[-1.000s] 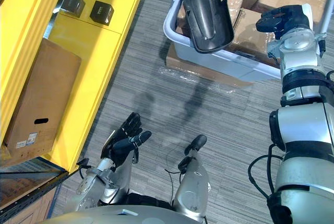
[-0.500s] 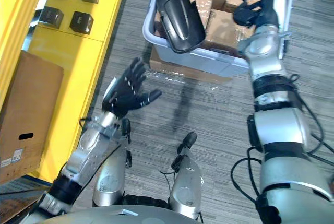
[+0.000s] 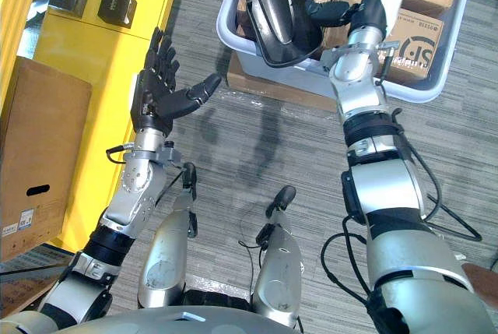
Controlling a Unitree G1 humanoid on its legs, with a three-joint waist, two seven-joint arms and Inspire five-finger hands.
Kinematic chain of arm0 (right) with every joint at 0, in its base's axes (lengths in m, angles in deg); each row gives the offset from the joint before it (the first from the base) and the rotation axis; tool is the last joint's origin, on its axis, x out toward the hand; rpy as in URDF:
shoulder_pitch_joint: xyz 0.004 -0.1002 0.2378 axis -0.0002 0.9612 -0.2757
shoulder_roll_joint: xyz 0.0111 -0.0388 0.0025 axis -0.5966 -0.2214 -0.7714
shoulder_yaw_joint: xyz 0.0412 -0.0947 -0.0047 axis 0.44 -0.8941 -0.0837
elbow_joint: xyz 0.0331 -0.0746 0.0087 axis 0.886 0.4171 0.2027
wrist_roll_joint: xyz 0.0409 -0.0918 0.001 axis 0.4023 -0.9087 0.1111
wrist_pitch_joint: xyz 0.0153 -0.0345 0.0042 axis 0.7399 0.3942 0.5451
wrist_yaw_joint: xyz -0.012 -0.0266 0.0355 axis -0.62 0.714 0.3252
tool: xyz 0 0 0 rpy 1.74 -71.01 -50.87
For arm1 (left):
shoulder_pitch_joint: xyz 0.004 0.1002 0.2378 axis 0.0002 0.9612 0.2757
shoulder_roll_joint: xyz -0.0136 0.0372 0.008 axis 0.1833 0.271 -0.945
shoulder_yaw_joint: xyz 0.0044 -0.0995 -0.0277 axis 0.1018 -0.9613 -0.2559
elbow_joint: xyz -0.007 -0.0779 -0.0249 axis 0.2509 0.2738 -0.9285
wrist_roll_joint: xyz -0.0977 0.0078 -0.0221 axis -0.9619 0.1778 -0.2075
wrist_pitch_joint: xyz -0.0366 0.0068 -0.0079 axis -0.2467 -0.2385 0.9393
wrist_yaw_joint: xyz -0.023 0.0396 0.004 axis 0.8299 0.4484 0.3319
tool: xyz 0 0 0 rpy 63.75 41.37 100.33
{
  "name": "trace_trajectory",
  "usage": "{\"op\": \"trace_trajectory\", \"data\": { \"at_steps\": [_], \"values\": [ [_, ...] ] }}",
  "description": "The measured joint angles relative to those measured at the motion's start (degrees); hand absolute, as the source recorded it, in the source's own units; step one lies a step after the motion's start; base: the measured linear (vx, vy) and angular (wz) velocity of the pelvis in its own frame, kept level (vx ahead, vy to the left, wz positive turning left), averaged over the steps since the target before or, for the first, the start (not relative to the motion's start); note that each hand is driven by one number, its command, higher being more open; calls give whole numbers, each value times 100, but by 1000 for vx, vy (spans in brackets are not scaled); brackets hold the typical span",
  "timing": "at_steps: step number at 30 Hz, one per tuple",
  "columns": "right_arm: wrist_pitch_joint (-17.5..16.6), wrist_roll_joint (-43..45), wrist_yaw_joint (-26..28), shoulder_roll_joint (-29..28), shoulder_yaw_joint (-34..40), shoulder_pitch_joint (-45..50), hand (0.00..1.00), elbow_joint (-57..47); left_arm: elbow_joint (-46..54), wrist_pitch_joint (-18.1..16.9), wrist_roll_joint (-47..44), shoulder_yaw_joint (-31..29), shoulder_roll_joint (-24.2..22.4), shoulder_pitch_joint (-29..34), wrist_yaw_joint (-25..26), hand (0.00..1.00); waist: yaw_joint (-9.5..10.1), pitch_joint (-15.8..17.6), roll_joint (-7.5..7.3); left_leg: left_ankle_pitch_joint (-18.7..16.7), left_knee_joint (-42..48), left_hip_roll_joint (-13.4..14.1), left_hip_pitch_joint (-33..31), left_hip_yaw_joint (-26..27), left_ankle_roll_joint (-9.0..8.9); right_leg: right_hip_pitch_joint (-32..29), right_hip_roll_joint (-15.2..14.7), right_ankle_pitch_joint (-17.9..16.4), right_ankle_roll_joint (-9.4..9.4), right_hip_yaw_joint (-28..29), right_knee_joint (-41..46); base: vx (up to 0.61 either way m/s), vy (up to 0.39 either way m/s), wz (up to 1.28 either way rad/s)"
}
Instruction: Walk over and take three plastic housings, then place them on the shelf
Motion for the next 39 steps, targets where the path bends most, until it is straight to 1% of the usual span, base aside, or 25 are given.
{"op": "trace_trajectory", "data": {
  "at_steps": [3, 7, 9, 10, 11, 13, 14, 15, 18, 20, 22, 23, 24, 25, 27, 28, 30, 32, 34, 37, 39],
  "values": [
    [0, -37, -103, 4, -12, -39, 100, 6, -101, -115, 9, 52, -119, 1, 51, 100, 26, 0, 0, -66, 234, 13, -297, -127, -5, -124, 4, 1, -1, -73, 10, -57, -21, 13],
    [47, -32, -113, 8, -222, -98, 100, 111, -307, -116, 9, 83, -159, 29, 97, 100, 64, 0, 0, -103, 412, 15, -551, -210, 3, -255, 3, 17, -7, -118, 29, -41, -26, 8],
    [158, -28, -118, 14, -346, -159, 100, 245, -400, -118, 6, 148, -169, 72, 92, 100, 84, 0, 0, -162, 563, 19, -699, -266, 12, -298, 3, 25, -10, -160, 29, -28, -34, 9],
    [315, 45, -136, 34, -433, -242, 100, 371, -441, -131, 0, 165, -169, 93, 73, 100, 96, 0, 1, -207, 688, 22, -821, -321, 19, -322, 6, 26, -10, -203, 29, -29, -30, 12],
    [364, 100, -142, 55, -437, -265, 100, 422, -481, -157, 0, 195, -170, 89, 56, 100, 121, 0, 0, -223, 723, 22, -862, -336, 25, -342, 6, 28, -9, -216, 29, -30, -20, 10],
    [644, 206, -168, 161, -438, -275, 100, 561, -582, -226, -10, 308, -224, 127, 20, 100, 218, 0, 2, -317, 909, 23, -1031, -394, 26, -400, 6, 37, -12, -246, 30, -27, -14, 6],
    [721, 229, -162, 177, -441, -276, 100, 593, -583, -229, -15, 309, -234, 155, 10, 100, 237, 0, 1, -341, 947, 23, -1067, -408, 26, -412, 6, 39, -12, -251, 31, -23, -6, 7],
    [801, 362, -145, 230, -440, -286, 0, 740, -588, -248, -19, 306, -248, 225, -8, 100, 275, -1, 4, -402, 1082, 22, -1177, -444, 41, -436, 5, 45, -14, -271, 32, -16, 1, 6],
    [896, 580, -26, 355, -431, -312, 0, 751, -691, -349, -28, 305, -246, 318, -19, 100, 333, -4, 21, -511, 1283, 22, -1332, -490, 48, -473, 3, 66, -26, -292, 32, -10, 6, 3],
    [1098, 591, 154, 506, -434, -385, 0, 752, -759, -366, -53, 307, -245, 312, -88, 100, 349, -3, 65, -641, 1421, 15, -1464, -581, 27, -490, 6, 72, -18, -352, 34, -25, 25, 9],
    [1336, 571, 249, 649, -439, -440, 0, 775, -759, -386, -76, 327, -246, 310, -152, 100, 377, -3, 71, -661, 1458, -4, -1553, -659, 26, -551, 6, 76, -20, -371, 51, -33, 24, 7],
    [1469, 500, 276, 806, -445, -462, 0, 777, -759, -400, -111, 361, -249, 310, -170, 100, 422, 2, 90, -665, 1492, -4, -1615, -699, 22, -593, 9, 72, -26, -389, 79, -41, 22, 4],
    [1535, 310, 331, 958, -449, -455, 0, 783, -761, -401, -223, 385, -248, 320, -182, 100, 480, 11, 118, -664, 1496, -5, -1627, -710, 22, -606, 9, 64, -37, -390, 95, -33, 18, 3],
    [1601, 201, 357, 1007, -444, -458, 0, 791, -761, -401, -281, 401, -249, 339, -196, 100, 500, 6, 135, -664, 1497, -6, -1628, -715, 22, -606, 8, 62, -40, -393, 98, 0, 0, 0],
    [1782, -101, 470, 1132, -445, -502, 0, 795, -761, -463, -279, 420, -231, 474, -248, 100, 512, -15, 214, -659, 1506, -7, -1627, -738, 16, -590, 14, 53, -51, -408, 103, 0, 0, 0],
    [1824, -100, 492, 1147, -442, -511, 0, 796, -761, -464, -279, 418, -221, 501, -256, 100, 515, -19, 228, -652, 1509, -7, -1626, -741, 10, -587, 16, 51, -54, -409, 103, 0, 0, 0],
    [2043, -101, 585, 1160, -444, -526, 0, 852, -761, -464, -279, 412, -153, 580, -277, 100, 513, -32, 254, -622, 1516, -6, -1620, -760, 14, -562, 29, 29, -83, -432, 106, 7, 1, 2],
    [2049, -95, 604, 1156, -440, -480, 0, 894, -758, -465, -278, 413, -132, 645, -347, 100, 517, -35, 260, -618, 1523, -4, -1618, -763, 19, -542, 36, 20, -96, -455, 111, 13, 3, 5],
    [2124, -78, 620, 1152, -439, -477, 0, 916, -757, -465, -278, 403, -107, 654, -363, 100, 535, -41, 269, -619, 1539, -5, -1602, -764, 20, -511, 36, 20, -96, -459, 111, 0, 0, 0],
    [2127, -24, 581, 1114, -357, -451, 0, 1014, -728, -465, -328, 261, -26, 758, -431, 100, 537, -69, 316, -632, 1551, -5, -1486, -764, 18, -379, 36, 20, -97, -453, 113, 0, 0, 0],
    [2128, -25, 505, 1021, -314, -426, 0, 1155, -628, -464, -514, 131, 45, 892, -490, 100, 526, -83, 338, -636, 1496, -2, -1338, -752, 14, -263, 37, 15, -103, -443, 112, 0, 0, 0]
  ]
}}
